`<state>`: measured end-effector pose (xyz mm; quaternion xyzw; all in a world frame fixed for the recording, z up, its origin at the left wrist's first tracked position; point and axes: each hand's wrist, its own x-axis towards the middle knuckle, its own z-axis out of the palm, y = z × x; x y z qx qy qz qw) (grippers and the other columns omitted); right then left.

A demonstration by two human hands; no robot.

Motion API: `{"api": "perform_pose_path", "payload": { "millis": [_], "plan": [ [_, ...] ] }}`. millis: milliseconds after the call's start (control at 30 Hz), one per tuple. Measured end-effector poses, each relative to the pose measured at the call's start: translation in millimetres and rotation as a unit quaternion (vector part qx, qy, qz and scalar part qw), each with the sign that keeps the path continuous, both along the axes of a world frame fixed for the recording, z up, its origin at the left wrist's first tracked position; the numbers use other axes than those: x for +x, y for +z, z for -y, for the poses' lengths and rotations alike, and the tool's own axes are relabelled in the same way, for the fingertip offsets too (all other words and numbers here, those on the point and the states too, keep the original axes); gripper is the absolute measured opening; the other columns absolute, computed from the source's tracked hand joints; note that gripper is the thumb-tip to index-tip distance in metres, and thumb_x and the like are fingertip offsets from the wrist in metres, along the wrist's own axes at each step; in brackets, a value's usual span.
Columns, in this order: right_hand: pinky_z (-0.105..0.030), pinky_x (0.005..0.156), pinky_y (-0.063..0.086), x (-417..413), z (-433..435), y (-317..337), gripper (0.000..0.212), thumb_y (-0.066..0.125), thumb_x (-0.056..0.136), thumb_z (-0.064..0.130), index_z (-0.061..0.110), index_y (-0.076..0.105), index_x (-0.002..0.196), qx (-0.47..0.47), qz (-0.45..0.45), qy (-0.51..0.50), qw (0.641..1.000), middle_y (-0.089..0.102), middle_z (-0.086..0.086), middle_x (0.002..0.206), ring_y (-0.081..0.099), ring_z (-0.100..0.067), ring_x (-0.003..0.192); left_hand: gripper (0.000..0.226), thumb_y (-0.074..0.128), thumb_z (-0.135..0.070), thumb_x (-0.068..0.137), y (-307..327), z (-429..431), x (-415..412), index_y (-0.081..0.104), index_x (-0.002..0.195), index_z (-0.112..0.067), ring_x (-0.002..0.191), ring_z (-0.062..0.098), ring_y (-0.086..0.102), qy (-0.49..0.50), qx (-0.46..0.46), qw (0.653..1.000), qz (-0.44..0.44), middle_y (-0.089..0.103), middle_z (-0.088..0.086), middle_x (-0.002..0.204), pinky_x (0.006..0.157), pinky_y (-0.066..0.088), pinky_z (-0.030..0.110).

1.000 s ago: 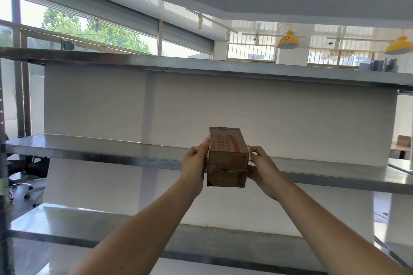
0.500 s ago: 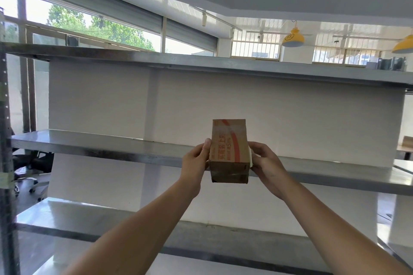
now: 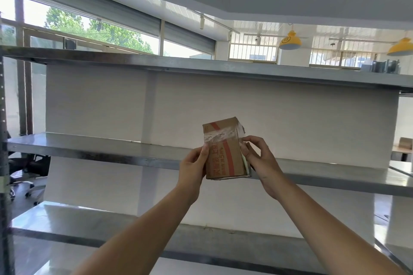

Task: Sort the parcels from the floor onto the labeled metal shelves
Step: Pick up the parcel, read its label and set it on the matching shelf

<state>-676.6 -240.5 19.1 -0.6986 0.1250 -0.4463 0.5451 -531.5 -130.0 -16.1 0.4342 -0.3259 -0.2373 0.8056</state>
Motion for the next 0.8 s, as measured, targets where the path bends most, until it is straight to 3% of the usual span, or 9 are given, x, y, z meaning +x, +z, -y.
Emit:
{"api": "perform_pose_path", "payload": {
  "millis": [100, 200, 300, 367, 500, 633, 800],
  "plan": [
    [-0.031, 0.095, 0.049, -1.2, -1.2, 1.6, 0.035, 0.071, 0.078, 0.046, 0.036, 0.065, 0.111, -0.016, -0.009, -0.034, 0.999, 0.039, 0.005, 0.141, 0.047, -0.011, 0.128, 0.037, 0.059, -0.031, 0.099, -2.4, 1.4, -1.0, 0.066, 0.117, 0.001, 0.095, 0.025, 0.071, 0.002, -0.003, 1.0, -0.007, 0.072, 0.014, 0.106, 0.079, 0.061, 0.04],
    [-0.025, 0.067, 0.056, -3.0, -1.1, 1.6, 0.02, 0.065, 0.093, 0.027, 0.039, 0.068, 0.109, -0.015, -0.024, -0.024, 0.999, 0.045, 0.001, 0.14, 0.055, -0.015, 0.125, 0.036, 0.055, -0.028, 0.102, -4.5, 2.7, -2.9, 0.063, 0.12, 0.002, 0.097, 0.028, 0.069, -0.003, -0.008, 1.0, -0.021, 0.07, 0.018, 0.108, 0.091, 0.058, 0.052],
    [-0.016, 0.058, 0.053, -6.7, 0.6, 1.6, 0.048, 0.047, 0.099, -0.005, 0.034, 0.072, 0.11, -0.007, -0.029, -0.019, 0.999, 0.048, 0.006, 0.138, 0.055, -0.012, 0.125, 0.033, 0.051, -0.027, 0.104, -6.3, 4.7, -2.6, 0.062, 0.121, -0.001, 0.097, 0.028, 0.068, -0.001, -0.002, 0.999, -0.039, 0.069, 0.017, 0.108, 0.094, 0.055, 0.054],
    [-0.014, 0.055, 0.051, -10.6, -0.3, 2.0, 0.054, 0.042, 0.096, -0.014, 0.028, 0.07, 0.115, 0.003, -0.031, -0.02, 0.999, 0.051, 0.007, 0.134, 0.058, -0.011, 0.119, 0.029, 0.047, -0.027, 0.106, -7.7, 5.5, -0.9, 0.064, 0.118, -0.006, 0.099, 0.03, 0.066, -0.004, 0.005, 0.999, -0.048, 0.069, 0.018, 0.109, 0.093, 0.055, 0.055],
    [-0.014, 0.057, 0.053, -13.5, 3.8, -1.1, 0.045, 0.056, 0.093, -0.009, 0.024, 0.06, 0.123, 0.023, -0.028, -0.019, 0.999, 0.064, 0.012, 0.121, 0.063, -0.006, 0.107, 0.029, 0.039, -0.022, 0.109, -10.4, 3.4, 4.5, 0.066, 0.111, -0.013, 0.097, 0.031, 0.068, -0.012, 0.009, 0.998, -0.067, 0.072, 0.014, 0.106, 0.09, 0.057, 0.056],
    [-0.023, 0.076, 0.055, -10.8, 7.0, 2.1, 0.033, 0.065, 0.091, 0.003, 0.02, 0.064, 0.119, 0.033, -0.029, -0.034, 0.998, 0.07, 0.0, 0.118, 0.064, -0.016, 0.111, 0.032, 0.035, -0.021, 0.11, -13.0, 3.5, 8.6, 0.065, 0.113, -0.009, 0.1, 0.032, 0.067, -0.02, 0.017, 0.996, -0.084, 0.071, 0.015, 0.11, 0.082, 0.058, 0.049],
    [-0.027, 0.063, 0.054, -8.1, 1.5, 5.4, 0.029, 0.067, 0.092, 0.024, 0.019, 0.061, 0.12, 0.089, -0.058, 0.001, 0.994, 0.071, -0.005, 0.114, 0.068, -0.02, 0.098, 0.036, 0.035, -0.022, 0.11, -17.5, 2.5, 12.1, 0.065, 0.124, -0.007, 0.1, 0.029, 0.072, -0.047, 0.039, 0.992, -0.111, 0.075, 0.012, 0.111, 0.068, 0.061, 0.038]
  ]
}}
